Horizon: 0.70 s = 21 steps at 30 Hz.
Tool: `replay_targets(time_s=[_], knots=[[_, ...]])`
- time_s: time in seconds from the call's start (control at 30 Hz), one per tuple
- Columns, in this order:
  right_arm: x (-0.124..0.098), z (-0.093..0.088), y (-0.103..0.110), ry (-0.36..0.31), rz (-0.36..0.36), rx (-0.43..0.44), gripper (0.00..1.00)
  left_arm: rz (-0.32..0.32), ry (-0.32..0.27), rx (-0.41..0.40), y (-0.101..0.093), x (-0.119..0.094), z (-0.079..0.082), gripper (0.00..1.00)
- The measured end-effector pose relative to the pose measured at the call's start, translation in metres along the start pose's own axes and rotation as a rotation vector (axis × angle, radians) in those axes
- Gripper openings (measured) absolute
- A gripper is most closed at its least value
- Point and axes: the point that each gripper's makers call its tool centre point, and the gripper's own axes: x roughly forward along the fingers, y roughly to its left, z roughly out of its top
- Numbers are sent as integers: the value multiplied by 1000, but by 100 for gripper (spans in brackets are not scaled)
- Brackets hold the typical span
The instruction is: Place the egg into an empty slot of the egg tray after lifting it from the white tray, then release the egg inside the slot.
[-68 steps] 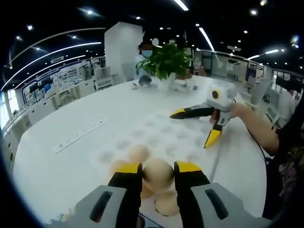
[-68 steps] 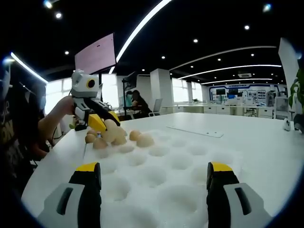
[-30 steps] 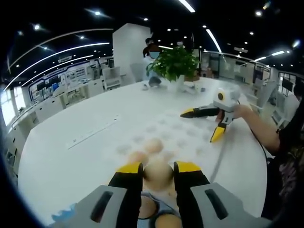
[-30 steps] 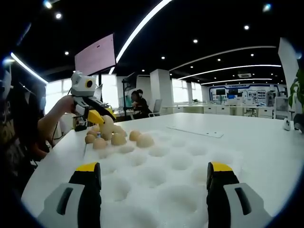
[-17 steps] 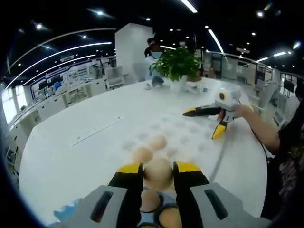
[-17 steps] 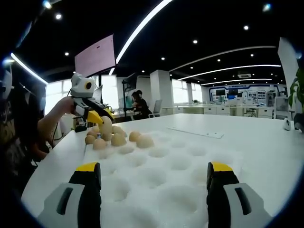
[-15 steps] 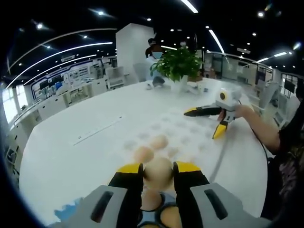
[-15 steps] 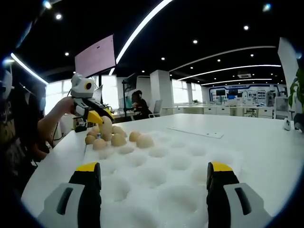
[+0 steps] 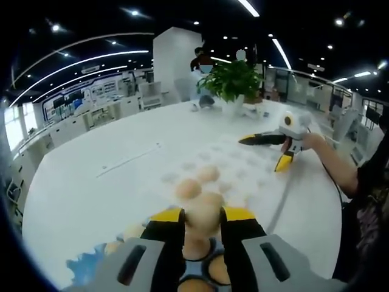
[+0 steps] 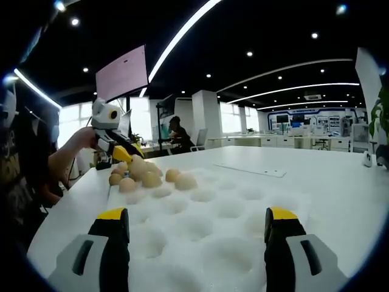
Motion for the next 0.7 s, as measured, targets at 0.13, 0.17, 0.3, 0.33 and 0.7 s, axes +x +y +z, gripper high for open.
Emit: replay_targets(time_s=[0.13, 0.17, 0.3, 0.33, 0.7], knots=[[0, 0, 0, -1, 0, 0, 96, -32, 23, 7, -9, 8, -5, 24], [0, 0, 0, 0, 0, 0, 96, -43, 21, 2, -14, 14, -7, 26], [0, 0, 0, 0, 0, 0, 96, -87, 50, -5, -35, 23, -18, 32], [0, 0, 1, 0, 0, 0, 96, -89, 48, 0, -36, 24, -19, 32], [1, 0, 0, 3, -2, -1, 96, -104, 65, 13, -42, 13, -29, 32]])
